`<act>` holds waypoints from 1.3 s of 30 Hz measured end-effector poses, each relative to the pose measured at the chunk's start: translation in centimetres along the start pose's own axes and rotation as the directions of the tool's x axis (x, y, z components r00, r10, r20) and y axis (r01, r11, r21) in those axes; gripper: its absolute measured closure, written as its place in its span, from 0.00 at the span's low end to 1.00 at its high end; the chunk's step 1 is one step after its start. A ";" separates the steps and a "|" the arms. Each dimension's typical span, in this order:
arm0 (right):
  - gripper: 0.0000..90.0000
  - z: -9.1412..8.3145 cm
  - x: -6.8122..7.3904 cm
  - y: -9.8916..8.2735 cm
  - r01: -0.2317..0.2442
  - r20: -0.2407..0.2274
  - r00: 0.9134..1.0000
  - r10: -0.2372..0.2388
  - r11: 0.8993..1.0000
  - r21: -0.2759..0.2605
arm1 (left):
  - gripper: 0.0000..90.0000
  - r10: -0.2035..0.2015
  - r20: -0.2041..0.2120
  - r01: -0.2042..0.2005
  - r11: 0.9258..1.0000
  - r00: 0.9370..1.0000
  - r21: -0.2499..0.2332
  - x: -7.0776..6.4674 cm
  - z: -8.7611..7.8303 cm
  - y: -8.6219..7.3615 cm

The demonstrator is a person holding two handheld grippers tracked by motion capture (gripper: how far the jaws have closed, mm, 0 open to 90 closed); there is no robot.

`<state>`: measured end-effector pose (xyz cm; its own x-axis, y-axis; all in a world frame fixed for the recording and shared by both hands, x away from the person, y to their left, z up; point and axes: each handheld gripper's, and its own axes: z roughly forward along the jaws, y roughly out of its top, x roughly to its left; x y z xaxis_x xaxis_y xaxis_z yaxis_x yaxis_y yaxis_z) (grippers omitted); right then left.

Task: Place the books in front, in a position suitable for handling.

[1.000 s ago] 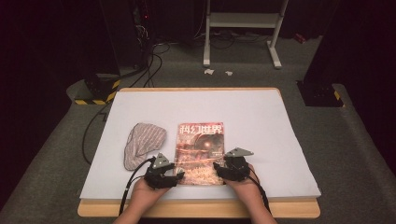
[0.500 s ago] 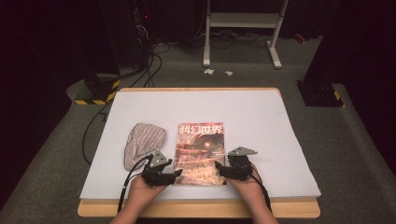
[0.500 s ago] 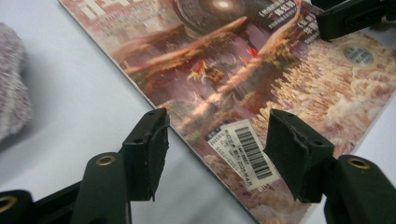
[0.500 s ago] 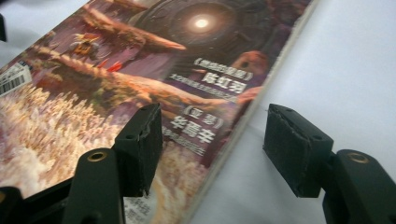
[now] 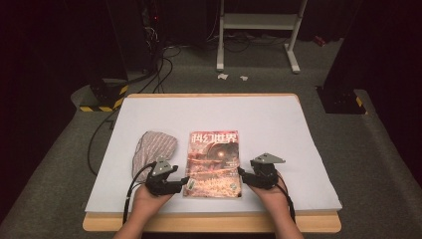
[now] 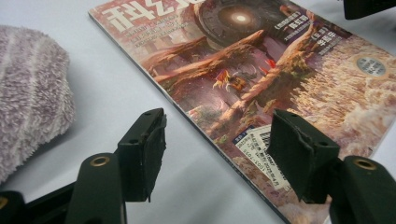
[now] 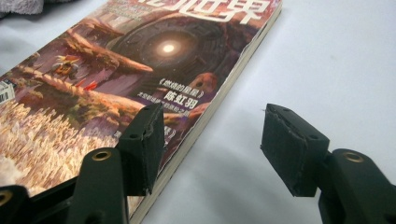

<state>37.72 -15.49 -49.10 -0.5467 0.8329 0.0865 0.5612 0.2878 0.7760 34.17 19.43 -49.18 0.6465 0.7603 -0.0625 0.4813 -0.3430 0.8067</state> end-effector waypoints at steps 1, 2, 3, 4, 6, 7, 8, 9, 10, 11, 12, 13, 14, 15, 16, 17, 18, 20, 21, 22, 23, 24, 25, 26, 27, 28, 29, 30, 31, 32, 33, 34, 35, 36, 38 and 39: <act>0.44 0.0 0.0 0.1 -0.004 -0.002 1.000 0.004 1.000 0.001 | 0.41 0.004 0.000 -0.004 1.000 1.000 -0.007 0.1 -0.2 0.0; 0.44 -0.1 0.0 0.2 -0.003 -0.001 1.000 0.003 1.000 -0.002 | 0.41 0.000 -0.001 0.000 1.000 1.000 -0.021 0.1 -0.4 0.0; 0.44 -0.2 0.1 0.3 0.001 0.002 1.000 -0.001 1.000 -0.012 | 0.41 -0.006 0.003 0.006 0.999 1.000 -0.033 0.2 -0.6 0.0; 0.44 -0.4 0.2 0.4 0.006 0.008 1.000 -0.006 1.000 -0.023 | 0.40 -0.007 0.005 0.007 0.999 1.000 -0.042 0.4 -0.9 0.0; 0.45 -0.5 0.2 0.4 0.004 0.016 1.000 -0.003 1.000 -0.028 | 0.40 -0.013 0.010 0.014 0.998 1.000 -0.059 0.8 -1.4 -0.1; 0.50 -0.5 0.1 0.3 -0.005 0.010 1.000 0.005 1.000 -0.025 | 0.40 -0.015 0.016 0.016 0.998 1.000 -0.067 0.9 -1.5 -0.1; 0.50 -0.5 0.0 0.2 -0.009 0.004 1.000 0.009 1.000 -0.021 | 0.40 -0.012 0.029 0.014 0.997 1.000 -0.070 1.2 -1.6 -0.1; 0.53 -0.6 -0.1 0.0 -0.017 0.005 1.000 0.017 1.000 -0.021 | 0.39 -0.006 0.032 0.008 0.998 0.999 -0.064 1.3 -1.7 -0.1; 0.47 -0.7 -0.3 -0.1 -0.008 0.017 1.000 0.008 1.000 -0.030 | 0.39 -0.001 0.027 0.002 0.998 1.000 -0.068 1.5 -1.9 0.0; 0.47 -0.7 -0.3 -0.1 -0.008 0.017 1.000 0.008 1.000 -0.030 | 0.39 -0.001 0.027 0.002 0.998 1.000 -0.068 1.5 -1.9 0.0; 0.46 -1.0 -0.9 0.0 -0.051 0.022 0.998 0.052 0.998 -0.046 | 0.39 0.001 0.022 0.001 0.997 1.000 -0.077 1.7 -2.1 0.2; 0.45 -1.1 -1.1 0.1 -0.049 0.020 0.999 0.050 0.998 -0.050 | 0.39 0.000 0.017 0.001 0.997 1.000 -0.080 1.8 -2.3 0.4; 0.43 -1.2 -1.1 0.0 -0.029 0.040 0.999 0.031 0.999 -0.045 | 0.38 0.004 0.011 -0.003 0.997 1.000 -0.081 1.8 -2.5 0.4; 0.42 -1.3 -1.1 0.0 -0.020 0.057 0.998 0.022 0.999 -0.038 | 0.38 0.002 0.005 -0.001 0.997 1.000 -0.081 1.9 -2.7 0.6; 0.41 -1.5 -1.2 -0.2 -0.008 0.067 0.998 0.010 0.999 -0.032 | 0.38 0.001 -0.004 -0.002 0.997 1.000 -0.080 2.0 -2.9 0.6; 0.40 -1.8 -1.4 -0.4 -0.007 0.073 0.997 0.009 0.999 -0.033 | 0.38 -0.003 -0.015 0.002 0.997 1.000 -0.072 2.1 -3.3 0.8; 0.40 -2.2 -1.6 -0.9 -0.020 0.078 0.997 0.023 0.999 -0.045 | 0.38 -0.005 -0.016 0.004 0.997 1.000 -0.072 2.2 -3.6 1.0; 0.38 -2.7 -2.0 -1.5 -0.033 0.081 0.996 0.038 0.998 -0.060 | 0.37 -0.007 -0.031 0.004 0.997 0.999 -0.079 2.3 -4.3 1.3; 0.37 -2.9 -2.1 -1.6 -0.032 0.082 0.996 0.037 0.998 -0.055 | 0.37 -0.004 -0.044 0.001 0.997 0.999 -0.075 2.4 -4.6 1.5; 0.38 -3.2 -2.2 -1.7 -0.029 0.090 0.995 0.034 0.998 -0.053 | 0.36 -0.004 -0.058 0.000 0.997 0.998 -0.072 2.6 -4.8 1.6; 0.38 -3.5 -2.3 -1.8 -0.036 0.094 0.995 0.042 0.997 -0.064 | 0.36 -0.006 -0.070 0.002 0.998 0.998 -0.070 2.8 -5.1 1.7; 0.38 -3.7 -2.5 -1.9 -0.040 0.095 0.994 0.047 0.996 -0.076 | 0.35 -0.016 -0.077 0.011 0.998 0.997 -0.068 3.1 -5.2 1.7; 0.38 -3.9 -2.5 -1.9 -0.047 0.098 0.994 0.055 0.996 -0.081 | 0.33 -0.027 -0.086 0.021 0.997 0.996 -0.068 3.6 -5.5 1.7; 0.38 -4.0 -2.6 -2.0 -0.044 0.102 0.993 0.052 0.996 -0.080 | 0.32 -0.035 -0.090 0.029 0.997 0.995 -0.067 3.9 -5.6 1.7; 0.38 -3.9 -2.5 -2.1 -0.040 0.107 0.993 0.048 0.996 -0.080 | 0.32 -0.036 -0.103 0.030 0.997 0.994 -0.066 4.4 -5.8 1.7; 0.38 -3.9 -2.5 -2.3 -0.039 0.109 0.993 0.046 0.997 -0.069 | 0.31 -0.036 -0.114 0.029 0.998 0.993 -0.064 4.6 -5.9 1.7; 0.38 -3.8 -2.5 -2.4 -0.035 0.110 0.993 0.042 0.997 -0.065 | 0.29 -0.037 -0.129 0.029 0.998 0.991 -0.061 5.0 -6.0 1.7; 0.38 -3.7 -2.4 -2.5 -0.038 0.111 0.993 0.044 0.998 -0.058 | 0.28 -0.037 -0.144 0.029 0.998 0.989 -0.057 5.3 -6.1 1.8; 0.37 -3.7 -2.4 -2.7 -0.036 0.113 0.993 0.041 0.998 -0.052 | 0.26 -0.039 -0.156 0.030 0.998 0.987 -0.055 5.7 -6.1 1.8; 0.37 -3.7 -2.3 -2.8 -0.032 0.114 0.993 0.037 0.998 -0.047 | 0.24 -0.042 -0.162 0.033 0.998 0.986 -0.056 6.1 -6.2 1.8; 0.37 -3.7 -2.3 -2.9 -0.033 0.117 0.992 0.038 0.998 -0.046 | 0.23 -0.044 -0.170 0.035 0.998 0.984 -0.055 6.4 -6.2 1.8; 0.36 -3.8 -2.3 -2.9 -0.033 0.118 0.992 0.039 0.998 -0.048 | 0.22 -0.052 -0.173 0.043 0.997 0.984 -0.056 6.8 -6.2 1.8; 0.36 -3.8 -2.3 -2.9 -0.033 0.118 0.992 0.039 0.998 -0.048 | 0.21 -0.052 -0.173 0.043 0.997 0.984 -0.056 6.8 -6.2 1.8; 0.35 -4.0 -2.2 -3.1 -0.041 0.118 0.992 0.047 0.998 -0.053 | 0.20 -0.067 -0.175 0.059 0.997 0.982 -0.047 7.6 -5.9 1.6; 0.34 -4.2 -2.1 -3.2 -0.047 0.120 0.991 0.053 0.997 -0.055 | 0.18 -0.074 -0.179 0.069 0.997 0.981 -0.034 8.0 -5.4 1.4; 0.34 -4.2 -2.1 -3.3 -0.049 0.122 0.991 0.055 0.997 -0.055 | 0.18 -0.076 -0.182 0.073 0.997 0.980 -0.023 8.2 -5.0 1.2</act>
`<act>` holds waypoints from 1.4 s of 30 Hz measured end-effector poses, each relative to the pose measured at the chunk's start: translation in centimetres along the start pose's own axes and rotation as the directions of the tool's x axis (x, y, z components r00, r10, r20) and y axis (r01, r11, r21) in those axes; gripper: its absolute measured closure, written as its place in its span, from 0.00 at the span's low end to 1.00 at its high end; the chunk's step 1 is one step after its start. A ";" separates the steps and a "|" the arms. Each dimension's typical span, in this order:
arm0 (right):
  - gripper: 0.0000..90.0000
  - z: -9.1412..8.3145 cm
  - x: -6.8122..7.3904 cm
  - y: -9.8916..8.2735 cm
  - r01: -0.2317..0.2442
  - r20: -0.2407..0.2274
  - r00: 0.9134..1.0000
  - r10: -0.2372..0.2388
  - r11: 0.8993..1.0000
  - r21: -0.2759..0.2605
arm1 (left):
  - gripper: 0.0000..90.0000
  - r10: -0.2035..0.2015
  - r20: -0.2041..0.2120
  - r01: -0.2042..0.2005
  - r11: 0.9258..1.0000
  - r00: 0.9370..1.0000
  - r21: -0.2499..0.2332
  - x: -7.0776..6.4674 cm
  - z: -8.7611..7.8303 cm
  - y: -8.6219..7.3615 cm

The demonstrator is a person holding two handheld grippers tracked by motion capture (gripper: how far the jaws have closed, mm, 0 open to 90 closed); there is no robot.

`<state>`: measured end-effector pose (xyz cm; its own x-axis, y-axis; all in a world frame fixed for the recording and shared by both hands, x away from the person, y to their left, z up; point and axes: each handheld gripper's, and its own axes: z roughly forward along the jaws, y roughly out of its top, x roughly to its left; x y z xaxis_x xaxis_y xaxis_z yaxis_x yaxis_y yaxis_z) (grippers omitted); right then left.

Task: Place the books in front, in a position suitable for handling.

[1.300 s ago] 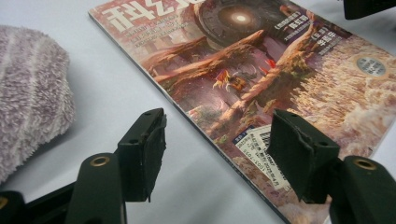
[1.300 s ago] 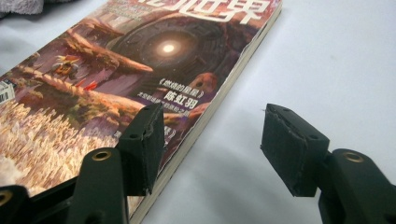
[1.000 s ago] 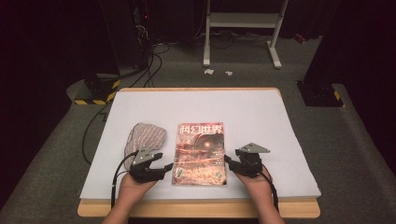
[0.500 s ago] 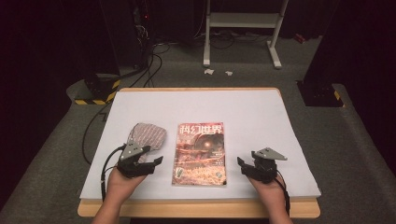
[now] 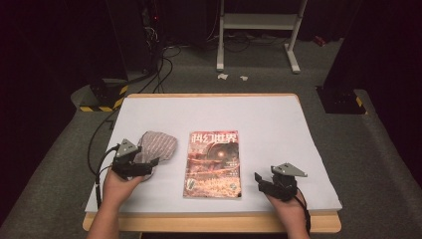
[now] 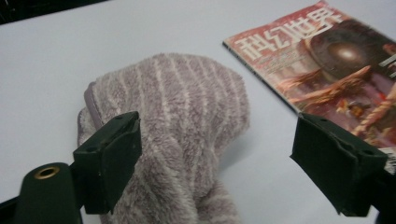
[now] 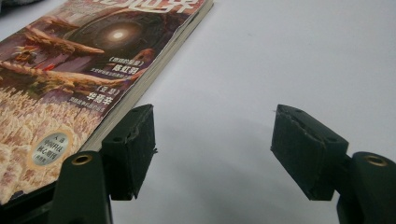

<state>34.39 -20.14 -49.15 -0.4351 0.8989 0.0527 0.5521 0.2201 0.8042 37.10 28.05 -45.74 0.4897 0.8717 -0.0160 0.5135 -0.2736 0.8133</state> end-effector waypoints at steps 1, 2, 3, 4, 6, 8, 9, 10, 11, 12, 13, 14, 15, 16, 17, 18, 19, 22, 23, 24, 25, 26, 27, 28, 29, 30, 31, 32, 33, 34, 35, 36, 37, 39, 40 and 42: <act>0.34 0.0 0.0 -0.1 0.000 0.001 1.000 0.000 1.000 0.000 | 0.17 0.000 -0.001 0.000 1.000 1.000 0.009 0.1 0.2 -0.1; 0.34 0.0 0.0 -0.1 -0.002 0.000 1.000 0.002 1.000 0.002 | 0.17 0.004 -0.003 -0.004 1.000 1.000 0.024 0.1 0.6 -0.2; 0.34 -0.1 0.0 -0.2 -0.003 0.000 1.000 0.003 1.000 0.004 | 0.17 0.005 -0.005 -0.005 0.999 1.000 0.034 0.2 0.8 -0.3; 0.34 -0.1 0.0 -0.2 -0.004 0.000 1.000 0.004 1.000 0.004 | 0.17 0.006 -0.011 -0.005 0.999 1.000 0.051 0.2 1.2 -0.5; 0.34 -0.1 0.0 -0.2 -0.008 -0.001 1.000 0.008 1.000 0.004 | 0.17 0.005 -0.014 -0.004 0.998 1.000 0.062 0.3 1.5 -0.7; 0.34 0.0 0.1 -0.2 -0.009 -0.004 1.000 0.009 1.000 0.003 | 0.17 -0.005 -0.020 0.006 0.997 1.000 0.072 0.6 1.8 -1.0; 0.34 0.0 0.1 -0.3 -0.009 -0.003 1.000 0.009 1.000 0.004 | 0.17 -0.007 -0.025 0.008 0.997 1.000 0.073 0.6 1.8 -1.0; 0.34 0.0 0.1 -0.3 -0.009 -0.004 1.000 0.009 1.000 0.004 | 0.18 -0.005 -0.030 0.007 0.998 1.000 0.069 0.7 1.8 -1.1; 0.34 0.0 0.1 -0.3 -0.009 -0.005 1.000 0.009 1.000 0.003 | 0.18 -0.004 -0.037 0.006 0.999 0.999 0.053 0.7 1.5 -1.0; 0.34 0.0 0.1 -0.3 -0.009 -0.007 1.000 0.009 1.000 0.003 | 0.19 -0.002 -0.045 0.004 1.000 0.999 0.027 0.8 1.2 -1.0; 0.34 0.0 0.1 -0.3 -0.008 -0.009 1.000 0.008 1.000 0.002 | 0.20 0.000 -0.050 0.001 1.000 0.999 0.006 0.9 0.9 -0.9; 0.34 0.0 0.1 -0.2 -0.009 -0.011 1.000 0.009 1.000 0.001 | 0.20 -0.004 -0.053 0.003 1.000 0.999 -0.001 1.0 0.8 -0.8; 0.34 0.0 0.2 -0.2 -0.013 -0.012 1.000 0.013 1.000 0.001 | 0.20 -0.009 -0.056 0.009 1.000 0.998 0.003 1.2 0.8 -0.8; 0.34 0.0 0.2 -0.2 -0.014 -0.013 1.000 0.014 1.000 -0.001 | 0.19 -0.013 -0.065 0.014 1.000 0.998 0.011 1.5 1.0 -0.8; 0.34 0.0 0.2 -0.2 -0.012 -0.013 1.000 0.012 1.000 -0.002 | 0.17 -0.013 -0.065 0.014 1.000 0.998 0.011 1.5 1.0 -0.8; 0.34 0.1 0.3 -0.2 -0.007 -0.012 1.000 0.007 1.000 -0.001 | 0.17 -0.029 -0.062 0.031 0.999 0.998 0.028 2.1 1.6 -0.9; 0.34 0.1 0.3 -0.2 -0.009 -0.012 1.000 0.009 1.000 0.001 | 0.17 -0.037 -0.063 0.040 0.998 0.997 0.045 2.4 2.0 -1.1; 0.34 0.1 0.4 -0.2 -0.011 -0.014 1.000 0.011 1.000 0.003 | 0.17 -0.060 -0.060 0.066 0.993 0.996 0.099 3.1 3.5 -1.6; 0.34 0.2 0.4 -0.3 -0.006 -0.013 1.000 0.006 1.000 0.001 | 0.17 -0.068 -0.058 0.075 0.990 0.996 0.119 3.2 3.9 -1.8; 0.34 0.2 0.4 -0.3 -0.008 -0.013 1.000 0.008 1.000 0.004 | 0.18 -0.079 -0.055 0.086 0.986 0.995 0.140 3.3 4.3 -1.9; 0.34 0.3 0.5 -0.3 -0.009 -0.014 1.000 0.009 1.000 0.005 | 0.18 -0.088 -0.047 0.094 0.984 0.995 0.153 3.4 4.6 -2.1; 0.34 0.3 0.5 -0.3 -0.008 -0.014 1.000 0.008 1.000 0.005 | 0.18 -0.087 -0.041 0.092 0.983 0.995 0.157 3.4 4.9 -2.2; 0.34 0.4 0.5 -0.2 -0.007 -0.014 1.000 0.007 1.000 0.005 | 0.17 -0.072 -0.050 0.079 0.984 0.996 0.160 3.3 5.0 -2.3; 0.34 0.4 0.6 -0.2 -0.008 -0.013 1.000 0.008 1.000 0.006 | 0.18 -0.051 -0.068 0.062 0.984 0.996 0.166 3.1 5.0 -2.2; 0.34 0.4 0.6 -0.2 -0.008 -0.013 1.000 0.008 1.000 0.006 | 0.23 -0.051 -0.068 0.062 0.984 0.996 0.166 3.1 5.0 -2.2; 0.35 0.5 0.7 -0.2 -0.008 -0.013 1.000 0.008 1.000 0.009 | 0.25 -0.035 -0.076 0.047 0.985 0.996 0.163 3.0 4.9 -2.3; 0.35 0.5 0.8 -0.3 -0.008 -0.014 1.000 0.008 1.000 0.009 | 0.28 -0.032 -0.079 0.044 0.986 0.996 0.161 2.9 4.9 -2.3; 0.35 0.5 0.8 -0.3 -0.006 -0.014 1.000 0.006 1.000 0.010 | 0.30 -0.029 -0.081 0.042 0.987 0.996 0.156 2.9 4.8 -2.4; 0.35 0.5 0.9 -0.3 -0.007 -0.014 1.000 0.007 1.000 0.010 | 0.33 -0.028 -0.081 0.040 0.988 0.996 0.150 2.9 4.8 -2.4; 0.35 0.5 0.9 -0.3 -0.004 -0.013 1.000 0.004 1.000 0.010 | 0.36 -0.022 -0.081 0.034 0.989 0.996 0.145 2.9 4.7 -2.5; 0.35 0.6 0.9 -0.3 -0.002 -0.013 1.000 0.002 1.000 0.009 | 0.40 -0.020 -0.079 0.031 0.989 0.997 0.143 2.8 4.7 -2.5; 0.35 0.6 0.9 -0.3 -0.003 -0.012 1.000 0.004 1.000 0.011 | 0.43 -0.013 -0.073 0.023 0.990 0.997 0.140 2.7 4.7 -2.5; 0.35 0.6 0.9 -0.3 -0.009 -0.012 1.000 0.009 1.000 0.011 | 0.48 -0.009 -0.071 0.019 0.990 0.997 0.140 2.6 4.6 -2.5; 0.35 0.6 0.8 -0.4 -0.008 -0.013 1.000 0.009 1.000 0.011 | 0.54 -0.004 -0.066 0.012 0.991 0.998 0.134 2.5 4.6 -2.5; 0.35 0.6 0.8 -0.4 -0.012 -0.013 1.000 0.012 1.000 0.011 | 0.56 -0.004 -0.062 0.013 0.991 0.998 0.131 2.4 4.6 -2.5; 0.36 0.5 0.7 -0.4 -0.010 -0.012 1.000 0.010 1.000 0.008 | 0.61 -0.012 -0.054 0.018 0.992 0.998 0.121 2.5 4.5 -2.6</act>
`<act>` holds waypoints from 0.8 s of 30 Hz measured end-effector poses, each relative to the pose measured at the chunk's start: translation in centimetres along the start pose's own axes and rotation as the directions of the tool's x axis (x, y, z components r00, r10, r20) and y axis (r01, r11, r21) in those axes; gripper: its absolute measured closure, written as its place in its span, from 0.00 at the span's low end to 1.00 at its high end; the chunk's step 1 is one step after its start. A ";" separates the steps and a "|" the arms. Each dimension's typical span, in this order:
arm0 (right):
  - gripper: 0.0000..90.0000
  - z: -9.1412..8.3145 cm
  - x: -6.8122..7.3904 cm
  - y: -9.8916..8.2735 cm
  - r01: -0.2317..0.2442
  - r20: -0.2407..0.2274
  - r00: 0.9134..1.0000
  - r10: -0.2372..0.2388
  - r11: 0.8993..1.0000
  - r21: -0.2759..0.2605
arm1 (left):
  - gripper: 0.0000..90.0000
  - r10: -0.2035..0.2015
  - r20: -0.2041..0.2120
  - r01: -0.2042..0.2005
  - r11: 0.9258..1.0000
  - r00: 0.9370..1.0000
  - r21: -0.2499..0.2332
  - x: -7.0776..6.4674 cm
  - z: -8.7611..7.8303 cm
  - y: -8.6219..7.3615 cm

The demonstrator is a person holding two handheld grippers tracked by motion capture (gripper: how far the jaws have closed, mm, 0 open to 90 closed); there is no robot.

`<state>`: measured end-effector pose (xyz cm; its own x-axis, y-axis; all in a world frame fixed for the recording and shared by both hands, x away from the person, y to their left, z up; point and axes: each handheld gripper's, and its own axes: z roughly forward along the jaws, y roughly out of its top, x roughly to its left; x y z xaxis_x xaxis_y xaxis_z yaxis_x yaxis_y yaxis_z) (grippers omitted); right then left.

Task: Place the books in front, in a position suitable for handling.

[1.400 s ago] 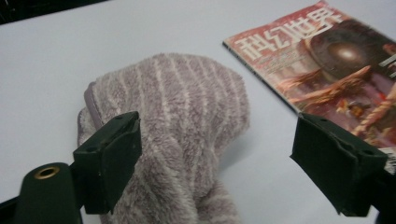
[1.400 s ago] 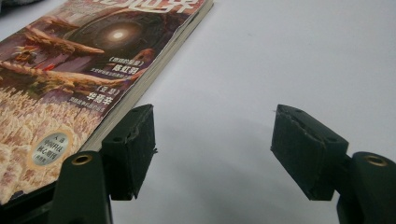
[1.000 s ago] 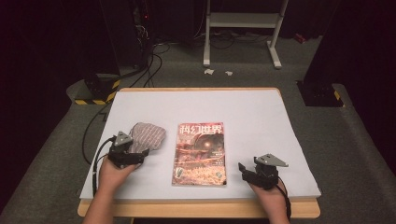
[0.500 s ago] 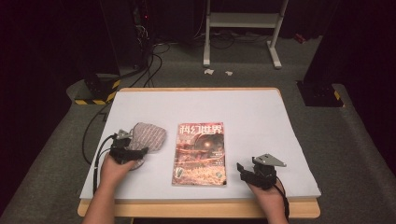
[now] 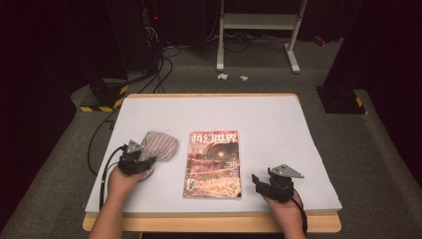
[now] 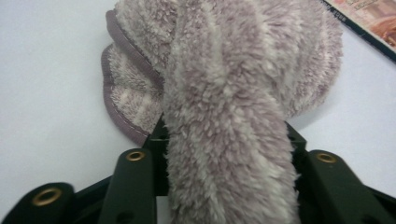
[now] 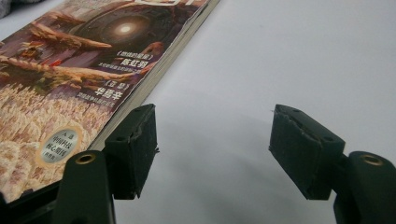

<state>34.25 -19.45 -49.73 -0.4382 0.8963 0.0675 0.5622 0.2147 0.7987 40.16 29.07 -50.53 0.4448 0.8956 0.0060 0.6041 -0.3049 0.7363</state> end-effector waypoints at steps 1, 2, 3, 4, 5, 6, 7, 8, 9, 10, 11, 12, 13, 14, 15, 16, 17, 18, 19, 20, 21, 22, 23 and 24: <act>0.36 -0.1 0.0 0.0 -0.006 0.002 1.000 0.006 1.000 0.000 | 0.63 -0.009 0.008 0.009 1.000 1.000 -0.004 0.1 0.0 0.0; 0.36 -0.1 -0.1 0.0 -0.005 0.000 1.000 0.005 1.000 -0.002 | 0.64 -0.015 0.015 0.016 1.000 1.000 -0.009 0.1 -0.1 -0.1; 0.36 -0.2 -0.2 0.0 -0.006 0.000 1.000 0.006 1.000 -0.003 | 0.66 -0.023 0.023 0.024 1.000 0.999 -0.013 0.2 -0.1 -0.1; 0.36 -0.2 -0.2 0.0 -0.007 0.000 1.000 0.007 1.000 -0.004 | 0.67 -0.030 0.032 0.031 0.999 0.999 -0.019 0.2 -0.2 -0.2; 0.36 -0.2 -0.3 0.0 -0.006 -0.001 1.000 0.006 1.000 -0.004 | 0.68 -0.033 0.035 0.034 0.999 0.999 -0.025 0.2 -0.3 -0.2; 0.36 -0.2 -0.3 -0.1 -0.006 -0.001 1.000 0.006 1.000 -0.004 | 0.69 -0.029 0.036 0.030 0.999 0.999 -0.030 0.1 -0.4 -0.2; 0.36 -0.3 -0.3 -0.1 -0.010 0.001 1.000 0.010 1.000 -0.005 | 0.70 -0.026 0.037 0.027 0.999 0.999 -0.032 0.1 -0.5 -0.2; 0.36 -0.3 -0.4 -0.1 -0.009 0.001 1.000 0.009 1.000 -0.006 | 0.70 -0.023 0.044 0.024 0.999 0.999 -0.037 -0.1 -0.7 -0.2; 0.36 -0.3 -0.4 -0.1 -0.010 0.000 1.000 0.010 1.000 -0.007 | 0.71 -0.020 0.051 0.022 0.999 0.999 -0.044 -0.2 -0.8 -0.2; 0.36 -0.3 -0.4 -0.1 -0.013 0.000 1.000 0.013 1.000 -0.007 | 0.71 -0.017 0.061 0.020 0.999 0.998 -0.050 -0.3 -1.0 -0.1; 0.37 -0.3 -0.5 -0.1 -0.017 0.000 1.000 0.017 1.000 -0.007 | 0.71 -0.018 0.076 0.022 0.998 0.997 -0.054 -0.4 -1.2 -0.1; 0.37 -0.4 -0.5 -0.1 -0.019 0.001 1.000 0.019 1.000 -0.007 | 0.71 -0.020 0.091 0.025 0.998 0.996 -0.059 -0.6 -1.4 -0.1; 0.37 -0.4 -0.5 -0.1 -0.016 0.000 1.000 0.016 1.000 -0.007 | 0.71 -0.017 0.098 0.024 0.997 0.995 -0.069 -0.7 -1.6 0.0; 0.37 -0.4 -0.5 -0.1 -0.019 0.000 1.000 0.019 1.000 -0.007 | 0.71 -0.014 0.102 0.022 0.997 0.995 -0.078 -0.8 -1.8 0.0; 0.37 -0.4 -0.6 -0.1 -0.018 0.000 1.000 0.018 1.000 -0.008 | 0.71 -0.016 0.112 0.027 0.995 0.994 -0.093 -1.1 -2.1 0.1; 0.37 -0.4 -0.6 -0.1 -0.020 -0.001 1.000 0.020 1.000 -0.009 | 0.71 -0.017 0.120 0.029 0.994 0.993 -0.104 -1.2 -2.4 0.1; 0.37 -0.4 -0.6 -0.1 -0.017 -0.001 1.000 0.017 1.000 -0.011 | 0.71 -0.015 0.134 0.031 0.993 0.991 -0.117 -1.4 -2.6 0.2; 0.37 -0.4 -0.6 -0.1 -0.021 -0.002 1.000 0.021 1.000 -0.012 | 0.71 -0.009 0.145 0.029 0.991 0.989 -0.131 -1.7 -2.9 0.3; 0.37 -0.4 -0.6 -0.2 -0.021 -0.002 1.000 0.021 1.000 -0.013 | 0.71 -0.004 0.153 0.025 0.990 0.988 -0.139 -1.9 -3.1 0.4; 0.37 -0.4 -0.7 -0.2 -0.022 -0.002 1.000 0.022 1.000 -0.012 | 0.71 0.007 0.161 0.016 0.989 0.987 -0.145 -2.1 -3.2 0.5; 0.37 -0.4 -0.7 -0.2 -0.024 -0.004 1.000 0.024 1.000 -0.012 | 0.71 0.019 0.167 0.007 0.989 0.986 -0.151 -2.6 -3.3 0.6; 0.37 -0.4 -0.7 -0.2 -0.022 -0.004 1.000 0.022 1.000 -0.012 | 0.71 0.032 0.167 -0.006 0.988 0.985 -0.154 -2.9 -3.4 0.8; 0.37 -0.4 -0.8 -0.2 -0.021 -0.003 1.000 0.021 1.000 -0.013 | 0.71 0.035 0.168 -0.008 0.987 0.985 -0.158 -3.2 -3.4 0.9; 0.38 -0.4 -0.8 -0.2 -0.019 -0.004 1.000 0.019 1.000 -0.013 | 0.71 0.039 0.176 -0.010 0.986 0.984 -0.164 -3.5 -3.5 1.0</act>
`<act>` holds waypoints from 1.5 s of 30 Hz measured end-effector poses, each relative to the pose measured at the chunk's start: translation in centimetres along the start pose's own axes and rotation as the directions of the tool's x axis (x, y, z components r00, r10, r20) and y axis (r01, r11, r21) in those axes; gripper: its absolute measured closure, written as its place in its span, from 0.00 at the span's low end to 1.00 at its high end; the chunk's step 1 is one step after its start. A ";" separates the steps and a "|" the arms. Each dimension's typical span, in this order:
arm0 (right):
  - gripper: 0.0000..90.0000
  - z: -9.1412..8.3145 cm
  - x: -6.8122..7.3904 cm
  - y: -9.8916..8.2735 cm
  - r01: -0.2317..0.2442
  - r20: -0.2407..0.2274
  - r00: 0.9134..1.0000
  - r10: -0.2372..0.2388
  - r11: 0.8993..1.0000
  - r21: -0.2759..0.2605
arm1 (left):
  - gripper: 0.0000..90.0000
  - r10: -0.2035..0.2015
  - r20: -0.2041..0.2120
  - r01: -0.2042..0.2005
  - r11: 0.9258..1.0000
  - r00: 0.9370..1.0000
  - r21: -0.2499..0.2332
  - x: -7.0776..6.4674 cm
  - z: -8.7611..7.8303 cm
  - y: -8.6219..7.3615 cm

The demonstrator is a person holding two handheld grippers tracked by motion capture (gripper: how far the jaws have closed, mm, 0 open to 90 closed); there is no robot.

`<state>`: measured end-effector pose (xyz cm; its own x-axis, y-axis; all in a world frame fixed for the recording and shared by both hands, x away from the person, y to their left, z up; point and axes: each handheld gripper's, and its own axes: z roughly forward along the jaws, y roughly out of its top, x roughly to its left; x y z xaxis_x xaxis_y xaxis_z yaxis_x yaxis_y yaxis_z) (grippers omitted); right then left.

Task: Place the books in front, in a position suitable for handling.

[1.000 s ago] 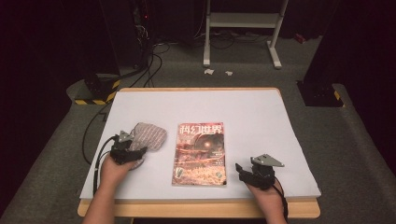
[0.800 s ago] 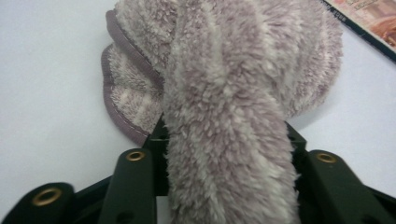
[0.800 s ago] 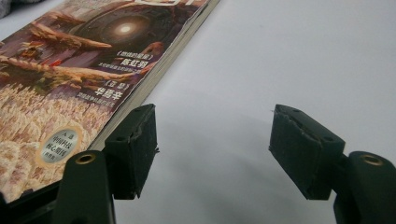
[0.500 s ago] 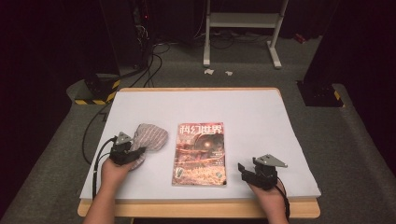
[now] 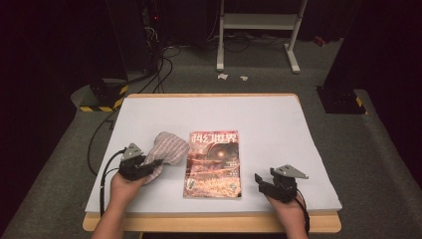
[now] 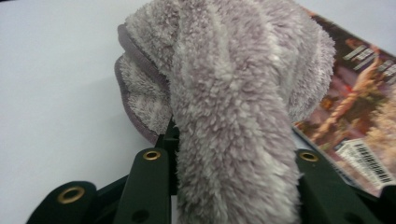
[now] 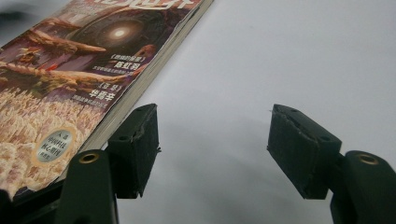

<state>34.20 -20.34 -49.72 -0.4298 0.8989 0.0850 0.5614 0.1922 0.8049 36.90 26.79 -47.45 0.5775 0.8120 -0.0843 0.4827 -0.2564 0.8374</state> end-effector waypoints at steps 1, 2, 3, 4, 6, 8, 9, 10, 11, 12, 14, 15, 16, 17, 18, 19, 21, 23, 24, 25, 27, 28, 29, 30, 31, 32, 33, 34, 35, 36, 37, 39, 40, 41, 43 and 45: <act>0.38 0.0 0.0 0.0 -0.001 0.001 1.000 0.001 1.000 0.001 | 0.71 0.000 0.015 0.000 1.000 1.000 -0.007 -0.3 0.0 0.1; 0.38 0.0 0.0 0.0 -0.001 0.002 1.000 0.001 1.000 0.002 | 0.71 0.000 0.015 0.000 1.000 1.000 -0.007 -0.3 0.0 0.1; 0.38 0.0 -0.1 0.0 -0.003 0.003 1.000 0.003 1.000 0.001 | 0.71 0.014 0.041 -0.014 1.000 0.999 -0.011 -1.1 0.1 0.4; 0.38 0.0 -0.2 0.0 -0.003 0.003 1.000 0.003 1.000 0.001 | 0.71 0.020 0.047 -0.020 1.000 0.999 -0.006 -1.5 0.2 0.4; 0.38 0.0 -0.3 0.0 -0.006 0.006 1.000 0.006 1.000 -0.001 | 0.70 0.029 0.055 -0.029 1.000 0.998 -0.002 -1.7 0.3 0.5; 0.38 -0.1 -0.5 0.0 -0.018 0.007 1.000 0.018 1.000 0.000 | 0.70 0.058 0.081 -0.060 0.998 0.995 0.022 -2.9 0.8 0.7; 0.38 -0.1 -0.5 0.0 -0.019 0.006 1.000 0.019 1.000 0.000 | 0.70 0.071 0.087 -0.073 0.997 0.994 0.027 -3.4 1.0 0.7; 0.38 -0.1 -0.5 0.0 -0.017 0.005 1.000 0.017 1.000 0.000 | 0.70 0.084 0.091 -0.087 0.996 0.992 0.031 -3.8 1.2 0.8; 0.38 -0.1 -0.5 0.0 -0.014 0.007 1.000 0.014 1.000 0.000 | 0.70 0.094 0.104 -0.098 0.995 0.990 0.035 -4.3 1.3 0.9; 0.38 -0.2 -0.5 0.0 -0.011 0.006 1.000 0.011 1.000 -0.001 | 0.70 0.094 0.104 -0.098 0.995 0.990 0.035 -4.3 1.3 0.9; 0.38 -0.2 -0.6 0.0 -0.008 0.006 1.000 0.008 1.000 -0.003 | 0.70 0.108 0.124 -0.113 0.993 0.986 0.039 -5.1 1.6 1.0; 0.38 -0.3 -0.7 0.0 -0.016 0.004 1.000 0.016 1.000 -0.005 | 0.70 0.139 0.140 -0.148 0.987 0.980 0.055 -6.1 1.9 1.0; 0.38 -0.3 -0.7 -0.1 -0.014 0.002 1.000 0.014 1.000 -0.006 | 0.70 0.154 0.150 -0.166 0.984 0.977 0.071 -6.7 2.2 1.1; 0.38 -0.2 -0.8 -0.1 -0.013 0.004 1.000 0.013 1.000 -0.004 | 0.70 0.168 0.155 -0.182 0.980 0.974 0.081 -7.1 2.4 1.1; 0.39 -0.2 -0.8 -0.1 -0.019 0.005 1.000 0.019 1.000 -0.002 | 0.70 0.176 0.162 -0.192 0.978 0.971 0.086 -7.4 2.5 1.0; 0.39 -0.2 -0.9 -0.1 -0.021 0.004 1.000 0.021 1.000 0.000 | 0.70 0.179 0.169 -0.196 0.976 0.969 0.091 -7.7 2.6 0.9; 0.39 -0.3 -1.0 -0.1 -0.020 0.005 1.000 0.020 1.000 -0.002 | 0.70 0.185 0.185 -0.207 0.973 0.965 0.104 -8.2 2.9 0.7; 0.39 -0.4 -1.0 -0.1 -0.022 0.007 1.000 0.022 1.000 -0.003 | 0.70 0.200 0.193 -0.225 0.967 0.961 0.119 -8.7 3.2 0.4; 0.39 -0.4 -1.1 -0.1 -0.019 0.010 1.000 0.020 1.000 -0.004 | 0.69 0.200 0.193 -0.225 0.967 0.961 0.119 -8.7 3.2 0.4; 0.39 -0.4 -1.2 -0.1 -0.021 0.011 1.000 0.021 1.000 -0.004 | 0.68 0.210 0.187 -0.238 0.961 0.960 0.139 -9.1 3.7 0.1; 0.39 -0.4 -1.2 -0.1 -0.027 0.009 1.000 0.027 1.000 -0.002 | 0.66 0.206 0.196 -0.238 0.959 0.959 0.156 -9.2 4.1 -0.1; 0.39 -0.4 -1.3 -0.1 -0.030 0.010 0.999 0.030 1.000 -0.001 | 0.64 0.206 0.191 -0.237 0.958 0.960 0.163 -9.3 4.3 -0.1; 0.39 -0.4 -1.3 -0.2 -0.030 0.009 1.000 0.030 1.000 0.001 | 0.58 0.204 0.187 -0.236 0.958 0.961 0.163 -9.3 4.3 -0.1; 0.39 -0.3 -1.3 -0.2 -0.029 0.008 1.000 0.029 1.000 0.001 | 0.53 0.202 0.180 -0.231 0.959 0.963 0.162 -9.4 4.3 0.0; 0.39 -0.3 -1.2 -0.2 -0.031 0.007 0.999 0.031 1.000 0.005 | 0.46 0.196 0.174 -0.224 0.961 0.965 0.164 -9.4 4.2 0.1; 0.39 -0.3 -1.2 -0.2 -0.032 0.007 0.999 0.032 0.999 0.006 | 0.41 0.189 0.173 -0.216 0.964 0.967 0.154 -9.4 4.0 0.3; 0.39 -0.3 -1.2 -0.2 -0.032 0.005 0.999 0.031 0.999 0.006 | 0.36 0.189 0.171 -0.213 0.967 0.967 0.139 -9.4 3.8 0.4; 0.39 -0.3 -1.2 -0.2 -0.027 0.003 1.000 0.027 1.000 0.005 | 0.33 0.193 0.160 -0.212 0.970 0.968 0.118 -9.4 3.5 0.7; 0.39 -0.3 -1.1 -0.2 -0.025 0.001 1.000 0.025 1.000 0.002 | 0.30 0.189 0.161 -0.208 0.972 0.969 0.111 -9.4 3.4 0.8; 0.39 -0.3 -1.1 -0.2 -0.023 0.001 1.000 0.023 1.000 0.002 | 0.30 0.191 0.169 -0.211 0.971 0.967 0.110 -9.5 3.4 0.9; 0.39 -0.3 -1.0 -0.2 -0.026 0.003 1.000 0.026 1.000 0.002 | 0.30 0.199 0.171 -0.220 0.969 0.965 0.111 -9.6 3.5 1.0; 0.39 -0.3 -1.0 -0.1 -0.023 0.002 1.000 0.023 1.000 0.001 | 0.31 0.205 0.186 -0.230 0.965 0.961 0.127 -10.0 3.8 1.1; 0.39 -0.3 -0.9 -0.1 -0.022 0.001 1.000 0.022 1.000 0.001 | 0.33 0.209 0.202 -0.237 0.963 0.957 0.126 -10.2 3.9 1.1; 0.39 -0.4 -0.9 -0.1 -0.018 0.001 1.000 0.018 1.000 -0.001 | 0.45 0.214 0.220 -0.246 0.960 0.952 0.131 -10.3 4.0 1.2; 0.39 -0.5 -0.9 0.0 -0.023 0.001 1.000 0.023 1.000 -0.006 | 0.58 0.231 0.234 -0.270 0.951 0.944 0.152 -10.9 4.5 1.2; 0.39 -0.7 -1.1 0.0 -0.030 -0.001 1.000 0.030 0.999 -0.012 | 0.67 0.237 0.244 -0.280 0.946 0.940 0.162 -11.6 5.0 1.2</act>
<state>34.20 -21.57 -49.41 -0.4137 0.9038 0.1098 0.5654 0.1606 0.8090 34.07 14.43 -48.13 0.8181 0.5750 -0.0125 0.4013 -0.5551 0.7286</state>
